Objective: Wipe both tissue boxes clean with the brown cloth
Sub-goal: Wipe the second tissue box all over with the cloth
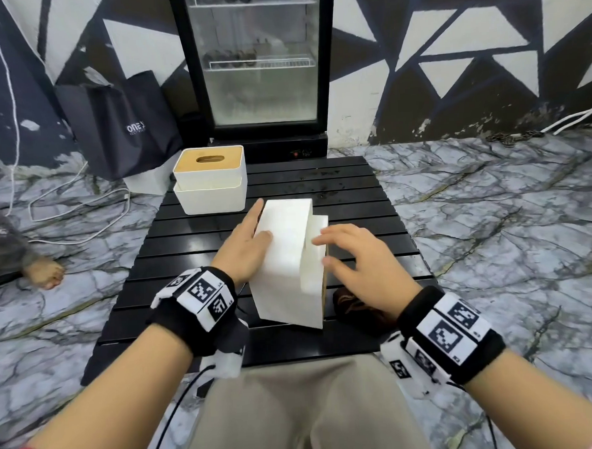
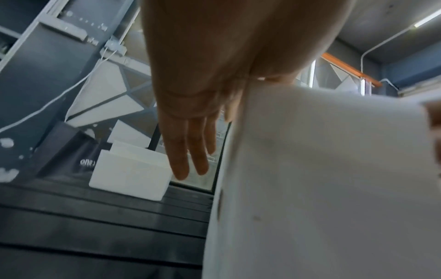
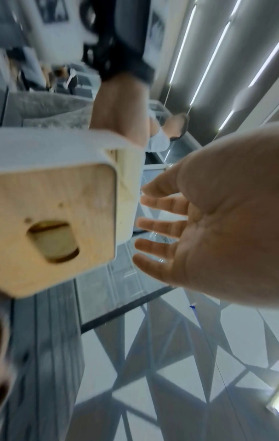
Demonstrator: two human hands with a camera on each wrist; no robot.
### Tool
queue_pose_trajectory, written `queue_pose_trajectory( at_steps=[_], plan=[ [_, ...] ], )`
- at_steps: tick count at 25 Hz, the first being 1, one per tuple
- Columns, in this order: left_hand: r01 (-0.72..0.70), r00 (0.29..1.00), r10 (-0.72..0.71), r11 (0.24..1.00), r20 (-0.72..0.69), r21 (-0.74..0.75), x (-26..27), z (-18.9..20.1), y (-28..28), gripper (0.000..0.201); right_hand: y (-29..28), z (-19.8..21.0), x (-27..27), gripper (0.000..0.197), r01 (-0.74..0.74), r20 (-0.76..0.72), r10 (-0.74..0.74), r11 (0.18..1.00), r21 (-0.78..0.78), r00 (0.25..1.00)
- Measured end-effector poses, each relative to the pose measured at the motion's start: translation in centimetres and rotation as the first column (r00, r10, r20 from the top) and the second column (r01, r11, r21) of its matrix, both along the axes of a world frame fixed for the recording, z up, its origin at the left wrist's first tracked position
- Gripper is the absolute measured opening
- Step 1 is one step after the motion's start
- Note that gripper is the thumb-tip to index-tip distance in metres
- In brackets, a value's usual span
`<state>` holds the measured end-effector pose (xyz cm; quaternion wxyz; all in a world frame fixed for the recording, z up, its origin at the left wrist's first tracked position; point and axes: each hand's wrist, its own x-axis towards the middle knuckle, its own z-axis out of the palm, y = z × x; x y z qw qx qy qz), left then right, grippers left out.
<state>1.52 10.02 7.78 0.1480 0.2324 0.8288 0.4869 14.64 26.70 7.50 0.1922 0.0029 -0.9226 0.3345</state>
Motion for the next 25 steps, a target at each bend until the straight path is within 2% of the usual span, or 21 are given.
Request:
queue_pose_trajectory(
  at_steps=[2, 4, 6, 8, 9, 11, 14, 16, 20, 23, 25],
  plan=[
    [0.064, 0.995, -0.07, 0.995, -0.072, -0.074, -0.8, 0.1, -0.4, 0.05, -2.1, 0.5, -0.3, 0.031, -0.09, -0.022, 0.091, 0.995, 0.052, 0.996],
    [0.104, 0.987, -0.12, 0.983, -0.104, -0.151, -1.5, 0.0, -1.1, 0.047, -3.1, -0.1, -0.5, 0.038, -0.134, 0.01, 0.135, 0.975, 0.176, 0.991],
    [0.099, 0.982, -0.132, 0.968, -0.134, -0.23, -1.9, -0.1, -2.1, 0.045, -2.8, -0.5, -0.5, 0.044, -0.111, 0.038, 0.105, 0.959, 0.262, 0.994],
    [0.046, 0.971, -0.116, 0.948, -0.209, -0.316, -1.7, -0.1, -3.4, 0.043, -1.9, -0.4, -0.3, 0.042, -0.062, 0.046, 0.052, 0.962, 0.266, 0.998],
    [0.006, 0.963, -0.092, 0.947, -0.253, -0.322, -1.5, -0.1, -4.0, 0.039, -1.4, -0.4, -0.2, 0.039, -0.036, 0.051, 0.025, 0.97, 0.239, 0.998],
    [-0.062, 0.951, -0.012, 0.972, -0.31, -0.227, -0.9, 0.4, -4.8, 0.031, -0.5, -0.1, -0.1, 0.029, 0.018, 0.092, -0.029, 0.992, 0.125, 0.995],
    [-0.138, 0.961, 0.118, 0.988, -0.25, -0.064, -0.7, 1.3, -4.3, 0.02, -1.2, 0.6, -0.8, 0.018, 0.075, 0.106, -0.062, 0.99, -0.121, 0.992],
    [-0.177, 0.961, 0.165, 0.984, -0.223, -0.033, -0.8, 1.4, -3.8, 0.023, -2.6, 0.9, -1.6, 0.013, 0.133, 0.081, -0.12, 0.973, -0.189, 0.989],
    [-0.202, 0.958, 0.186, 0.978, -0.219, -0.056, -1.1, 0.9, -4.0, 0.027, -4.3, 0.5, -2.3, 0.027, 0.223, 0.117, -0.199, 0.943, -0.246, 0.973],
    [-0.202, 0.966, 0.19, 0.978, -0.177, -0.054, -0.4, 0.8, -5.1, 0.031, -4.3, 0.6, -1.9, 0.045, 0.189, 0.123, -0.157, 0.926, -0.325, 0.98],
    [-0.171, 0.979, 0.165, 0.984, -0.121, -0.046, 0.2, 0.9, -6.2, 0.045, -4.5, 0.6, -1.3, 0.06, 0.144, 0.126, -0.109, 0.938, -0.315, 0.986]
  ],
)
